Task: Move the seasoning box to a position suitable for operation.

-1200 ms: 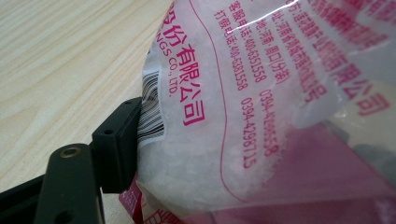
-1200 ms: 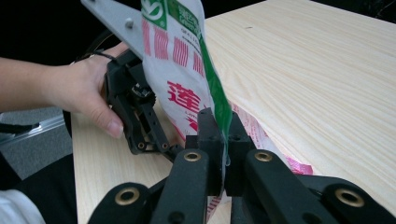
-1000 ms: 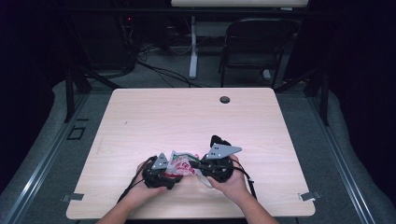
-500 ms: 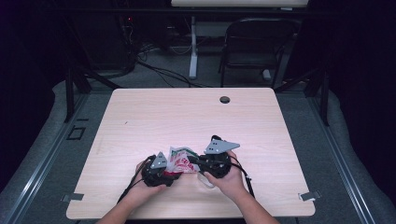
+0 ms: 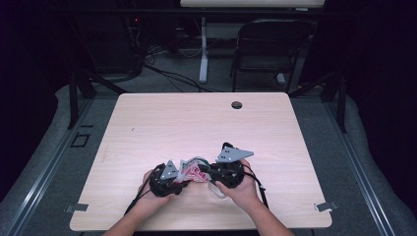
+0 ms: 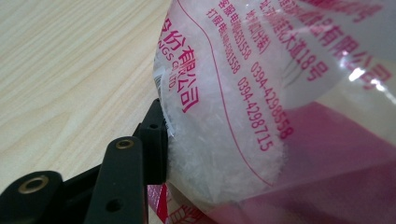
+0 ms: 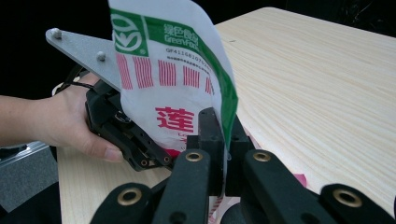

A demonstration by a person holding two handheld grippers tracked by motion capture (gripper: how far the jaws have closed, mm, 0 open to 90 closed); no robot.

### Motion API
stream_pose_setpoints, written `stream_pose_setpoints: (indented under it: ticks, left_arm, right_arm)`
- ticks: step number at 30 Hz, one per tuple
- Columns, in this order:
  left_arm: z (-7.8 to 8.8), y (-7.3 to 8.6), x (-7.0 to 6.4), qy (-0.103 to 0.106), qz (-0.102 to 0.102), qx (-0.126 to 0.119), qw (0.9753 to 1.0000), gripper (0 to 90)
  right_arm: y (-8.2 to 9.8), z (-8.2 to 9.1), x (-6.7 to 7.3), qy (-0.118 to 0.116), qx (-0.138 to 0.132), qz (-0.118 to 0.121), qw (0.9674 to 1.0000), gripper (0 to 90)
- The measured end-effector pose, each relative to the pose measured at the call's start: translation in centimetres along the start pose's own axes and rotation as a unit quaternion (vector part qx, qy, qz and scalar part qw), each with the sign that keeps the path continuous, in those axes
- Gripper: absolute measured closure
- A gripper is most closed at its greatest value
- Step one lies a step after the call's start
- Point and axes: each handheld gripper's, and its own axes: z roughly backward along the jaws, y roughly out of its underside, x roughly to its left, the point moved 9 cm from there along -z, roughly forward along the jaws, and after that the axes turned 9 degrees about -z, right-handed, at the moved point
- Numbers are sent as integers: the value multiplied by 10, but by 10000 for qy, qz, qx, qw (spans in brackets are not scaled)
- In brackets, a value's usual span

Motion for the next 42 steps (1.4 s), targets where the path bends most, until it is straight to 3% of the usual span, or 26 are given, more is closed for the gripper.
stream_pose_setpoints:
  ticks: [14, 42]
  left_arm:
    - [9, -7, 5, -560, -276, 54, 9980, 563]
    - [15, -15, 8, -902, -476, 104, 9947, 575]
  right_arm:
    - [-3, 5, 2, -75, -93, 15, 9999, 900]
    - [-6, 12, 1, -36, -85, 26, 10000, 895]
